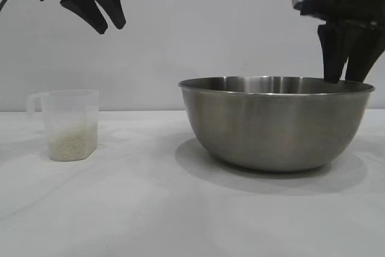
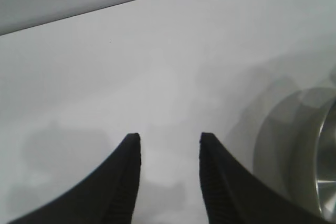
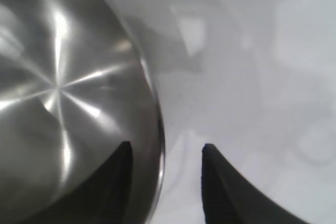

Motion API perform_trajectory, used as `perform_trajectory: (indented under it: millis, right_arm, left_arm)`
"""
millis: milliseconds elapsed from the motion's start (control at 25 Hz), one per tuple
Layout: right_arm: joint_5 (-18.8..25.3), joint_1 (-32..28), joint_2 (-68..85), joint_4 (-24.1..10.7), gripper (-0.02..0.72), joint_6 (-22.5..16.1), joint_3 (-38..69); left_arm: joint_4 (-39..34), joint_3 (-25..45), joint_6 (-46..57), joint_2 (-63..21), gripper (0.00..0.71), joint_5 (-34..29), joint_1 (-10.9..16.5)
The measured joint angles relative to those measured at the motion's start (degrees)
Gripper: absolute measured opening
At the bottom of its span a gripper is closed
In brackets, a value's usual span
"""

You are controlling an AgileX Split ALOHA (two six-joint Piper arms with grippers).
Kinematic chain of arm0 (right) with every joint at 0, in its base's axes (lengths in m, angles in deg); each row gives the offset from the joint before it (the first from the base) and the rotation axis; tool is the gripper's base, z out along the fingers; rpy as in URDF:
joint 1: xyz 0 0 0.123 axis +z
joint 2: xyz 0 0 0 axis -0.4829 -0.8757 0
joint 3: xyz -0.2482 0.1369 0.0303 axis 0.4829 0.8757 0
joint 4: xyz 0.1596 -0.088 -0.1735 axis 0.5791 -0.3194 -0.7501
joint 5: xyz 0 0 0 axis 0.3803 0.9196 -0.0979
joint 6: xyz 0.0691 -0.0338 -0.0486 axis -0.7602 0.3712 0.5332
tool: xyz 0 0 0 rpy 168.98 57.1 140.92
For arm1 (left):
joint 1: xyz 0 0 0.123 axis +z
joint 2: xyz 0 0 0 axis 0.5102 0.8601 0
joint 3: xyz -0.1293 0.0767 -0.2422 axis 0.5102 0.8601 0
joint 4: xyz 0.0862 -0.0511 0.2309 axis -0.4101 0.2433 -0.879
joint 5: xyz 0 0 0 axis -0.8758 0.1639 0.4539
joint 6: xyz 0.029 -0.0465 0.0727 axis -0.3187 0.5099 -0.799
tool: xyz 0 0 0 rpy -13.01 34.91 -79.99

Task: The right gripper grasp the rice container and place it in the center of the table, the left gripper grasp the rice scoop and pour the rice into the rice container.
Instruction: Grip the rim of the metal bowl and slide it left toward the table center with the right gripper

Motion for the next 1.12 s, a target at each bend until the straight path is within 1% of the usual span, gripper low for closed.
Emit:
perform_trajectory:
  millis: [440,560,600,640,680,760,840,960,1120]
  right_arm:
    - [-0.09,0.0,-1.85,-0.14,0.263,-0.61,0.0]
    - [-0.22,0.0,-2.45,0.82,0.263,-0.82,0.0]
    - [-0.22,0.0,-2.45,1.18,0.207,-0.82,0.0]
    - [-0.22,0.0,-2.45,1.3,0.204,-0.82,0.0]
    - [-0.24,0.0,-2.45,1.45,0.138,-0.82,0.0]
    - [-0.24,0.0,-2.45,1.45,0.06,-0.98,0.0]
    - [-0.24,0.0,-2.45,1.57,0.0,-1.11,0.0]
    - [-0.24,0.0,-2.45,2.37,0.0,-1.23,0.0]
    - [-0.47,1.09,-2.45,2.56,0.0,-1.23,0.0]
  left_arm:
    - [0.0,0.0,0.0,0.0,0.227,0.25,0.0]
    - [0.0,0.0,0.0,0.0,0.227,0.25,0.0]
    - [0.0,0.0,0.0,0.0,0.227,0.25,0.0]
    - [0.0,0.0,0.0,0.0,0.227,0.25,0.0]
    - [0.0,0.0,0.0,0.0,0.227,0.28,0.0]
    - [0.0,0.0,0.0,0.0,0.227,0.49,0.0]
    - [0.0,0.0,0.0,0.0,0.227,0.49,0.0]
    - [0.0,0.0,0.0,0.0,0.227,0.62,0.0]
    - [0.0,0.0,0.0,0.0,0.227,1.23,0.0]
